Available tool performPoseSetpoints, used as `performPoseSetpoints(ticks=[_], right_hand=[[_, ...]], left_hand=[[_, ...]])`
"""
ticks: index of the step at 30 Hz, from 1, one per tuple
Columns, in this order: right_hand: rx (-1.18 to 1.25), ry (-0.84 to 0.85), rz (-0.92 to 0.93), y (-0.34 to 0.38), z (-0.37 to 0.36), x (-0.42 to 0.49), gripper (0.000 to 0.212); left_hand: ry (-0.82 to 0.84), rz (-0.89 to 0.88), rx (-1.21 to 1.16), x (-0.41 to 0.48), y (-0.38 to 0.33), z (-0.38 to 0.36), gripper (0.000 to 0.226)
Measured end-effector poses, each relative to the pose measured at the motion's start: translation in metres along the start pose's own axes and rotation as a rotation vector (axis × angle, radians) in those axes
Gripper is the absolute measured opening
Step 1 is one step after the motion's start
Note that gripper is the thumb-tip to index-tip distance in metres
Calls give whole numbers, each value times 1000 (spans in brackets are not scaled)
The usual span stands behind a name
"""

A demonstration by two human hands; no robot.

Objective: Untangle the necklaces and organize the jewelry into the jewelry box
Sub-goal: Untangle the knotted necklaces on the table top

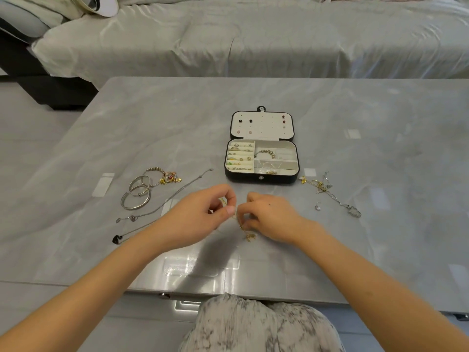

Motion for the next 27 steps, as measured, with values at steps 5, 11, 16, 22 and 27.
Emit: performPoseSetpoints(ticks=[5,11,16,22,27], right_hand=[[34,-56,42,-4,1,0,14],[665,-293,54,1,30,-28,20],[792,-461,34,3,41,-35,13],[524,-615,-41,2,51,-45,11],[461,-558,-87,2,51,-47,10]], left_hand=[[-68,14,36,-5,9,14,12],[-84,70,140,-12,31,14,14],[-143,109,141,-12,53,10,18],[-172,169,205,-8,74,6,15],[-181,184,237,-7,79,5,10]])
Point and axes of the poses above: each hand's wrist, its own x-axis towards the middle knuckle, its own z-axis out of the back of the hand, y = z × x, the point moved 3 cm from there along x, towards the middle knuckle, and after that the axes turned 6 degrees about y, right-handed, at the moved point
